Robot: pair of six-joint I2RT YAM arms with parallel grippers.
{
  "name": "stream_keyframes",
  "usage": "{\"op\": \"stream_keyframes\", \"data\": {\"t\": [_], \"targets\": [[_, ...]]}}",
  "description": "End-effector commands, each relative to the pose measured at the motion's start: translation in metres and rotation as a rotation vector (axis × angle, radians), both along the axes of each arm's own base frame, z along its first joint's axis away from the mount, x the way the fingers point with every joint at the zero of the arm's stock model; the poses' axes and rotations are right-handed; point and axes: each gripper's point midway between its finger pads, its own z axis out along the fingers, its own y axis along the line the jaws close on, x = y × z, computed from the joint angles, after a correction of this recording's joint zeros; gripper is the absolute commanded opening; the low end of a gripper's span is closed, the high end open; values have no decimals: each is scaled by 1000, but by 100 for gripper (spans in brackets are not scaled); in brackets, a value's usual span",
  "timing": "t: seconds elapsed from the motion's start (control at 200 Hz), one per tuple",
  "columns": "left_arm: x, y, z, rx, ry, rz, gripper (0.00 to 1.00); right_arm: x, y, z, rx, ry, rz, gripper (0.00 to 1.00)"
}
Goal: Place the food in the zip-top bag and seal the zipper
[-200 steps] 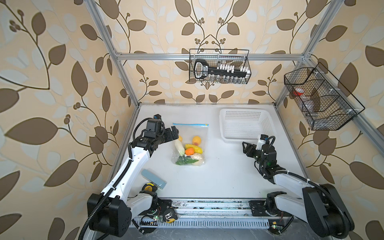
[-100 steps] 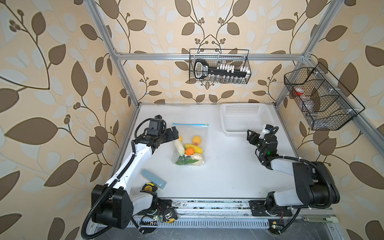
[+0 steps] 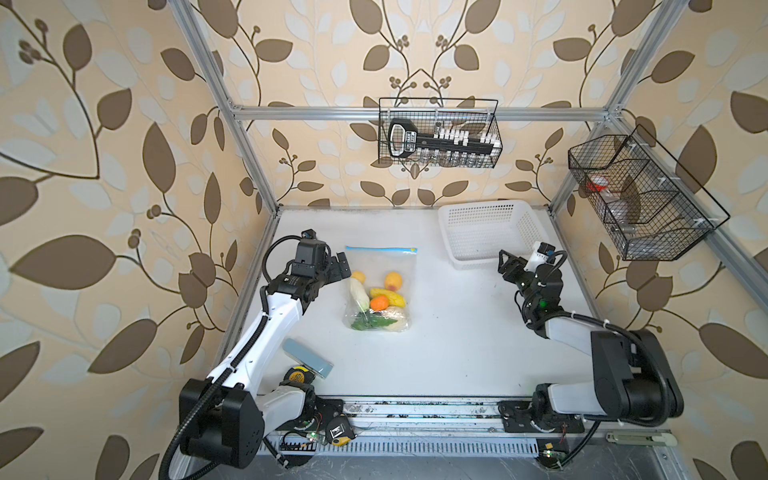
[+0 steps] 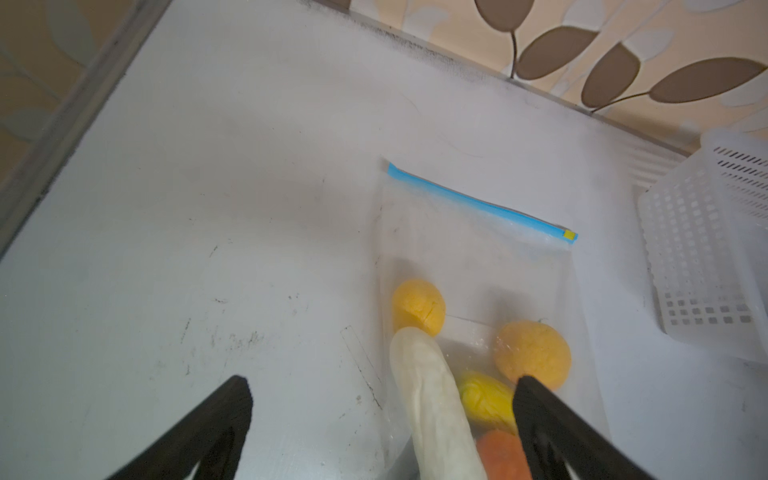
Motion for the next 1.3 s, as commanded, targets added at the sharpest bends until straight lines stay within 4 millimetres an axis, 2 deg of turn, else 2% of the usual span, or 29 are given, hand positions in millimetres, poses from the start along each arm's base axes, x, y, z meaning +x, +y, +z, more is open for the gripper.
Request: {"op": "stream_keyframes", "data": {"t": [0.0, 0.165, 0.325, 0.5, 0.555, 0.665, 0.765, 0.81, 0.98, 1.095, 1.11, 1.13, 1.294], "targets": [[2, 19, 16, 76, -143, 80, 99, -21, -5, 8, -119, -18, -25, 74], [1, 44, -25, 204, -76, 178, 99, -47, 0, 19, -437, -36, -78, 75], [13, 64, -46, 351, -34, 230, 99, -55, 0, 6, -576, -49, -106, 76], [26, 63, -58, 413, -93, 177, 98, -53, -1, 11, -588, -68, -114, 77], [28, 61, -63, 424, -115, 145, 98, -54, 3, 6, -601, -56, -93, 77], [32, 70, -76, 424, -102, 151, 97, -63, 10, -5, -614, -34, -55, 77], [34, 75, -88, 403, -118, 130, 97, -65, 2, -15, -584, -28, -90, 77], [36, 71, -93, 401, -127, 92, 96, -66, 0, -18, -584, -35, -106, 77], [39, 66, -92, 338, -213, 71, 96, -74, -9, -27, -561, -50, -162, 77], [37, 67, -96, 325, -260, 80, 97, -71, -6, -30, -575, -61, -152, 77], [36, 66, -106, 325, -238, 75, 97, -71, -6, -30, -573, -59, -150, 77], [36, 67, -109, 326, -234, 73, 97, -70, -7, -31, -566, -50, -147, 77], [39, 67, -115, 302, -219, 55, 99, -63, -8, -36, -547, -26, -114, 76]]}}
